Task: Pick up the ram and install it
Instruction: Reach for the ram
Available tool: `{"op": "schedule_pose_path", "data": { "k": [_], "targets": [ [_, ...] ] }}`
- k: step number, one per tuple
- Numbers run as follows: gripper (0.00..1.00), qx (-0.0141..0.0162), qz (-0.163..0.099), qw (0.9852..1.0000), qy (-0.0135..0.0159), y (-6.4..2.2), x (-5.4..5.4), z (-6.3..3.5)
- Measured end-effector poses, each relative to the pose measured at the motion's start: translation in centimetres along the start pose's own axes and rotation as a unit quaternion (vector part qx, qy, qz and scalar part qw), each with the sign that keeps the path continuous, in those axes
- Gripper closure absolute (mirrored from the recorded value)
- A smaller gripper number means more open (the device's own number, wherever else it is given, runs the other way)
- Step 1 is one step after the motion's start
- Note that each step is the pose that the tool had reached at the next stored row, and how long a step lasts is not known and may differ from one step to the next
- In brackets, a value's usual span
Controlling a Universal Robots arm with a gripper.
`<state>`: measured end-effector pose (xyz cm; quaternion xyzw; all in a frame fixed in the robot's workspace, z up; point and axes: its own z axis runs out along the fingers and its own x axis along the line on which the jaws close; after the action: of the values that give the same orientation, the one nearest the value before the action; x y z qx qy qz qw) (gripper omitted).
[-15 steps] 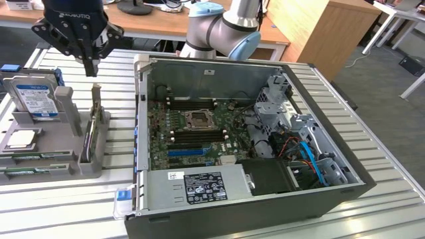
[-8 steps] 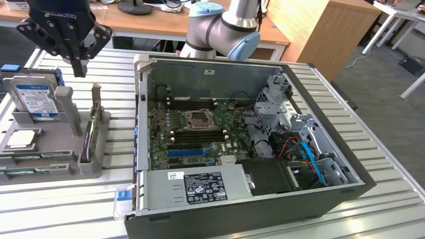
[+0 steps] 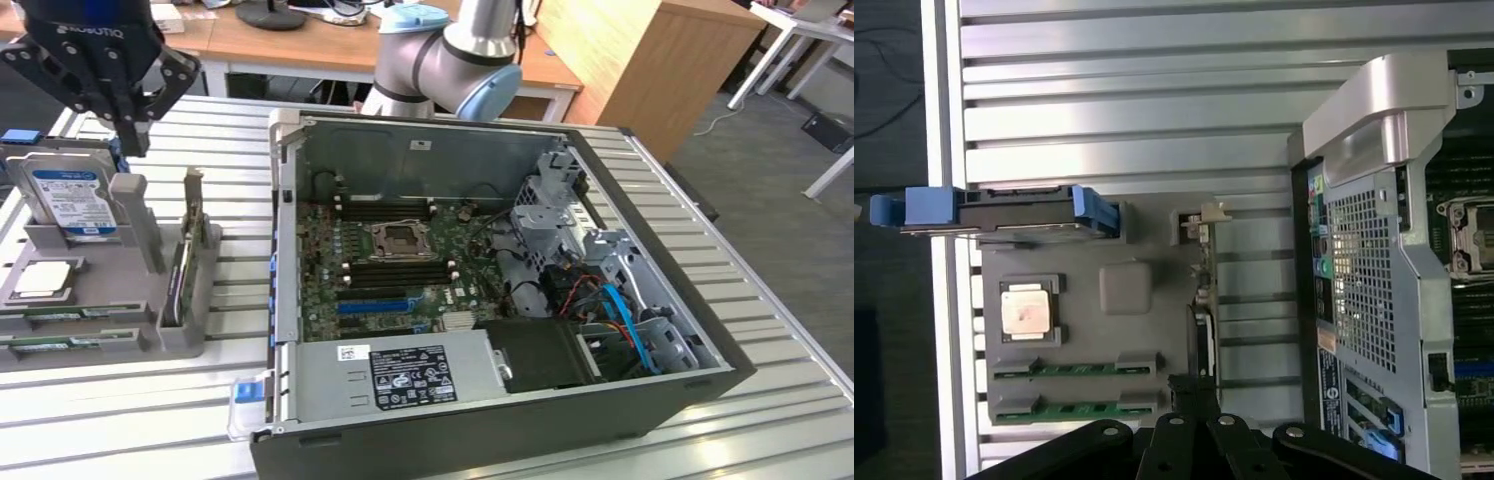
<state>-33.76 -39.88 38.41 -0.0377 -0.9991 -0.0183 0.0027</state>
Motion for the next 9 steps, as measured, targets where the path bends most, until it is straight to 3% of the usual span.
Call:
{"op": "schedule_pose_path", "data": {
  "k": [9],
  "targets": [
    [0.89,0.0026,0.000,0.9999,0.0099,-0.20,2.4,0.32]
  ]
}}
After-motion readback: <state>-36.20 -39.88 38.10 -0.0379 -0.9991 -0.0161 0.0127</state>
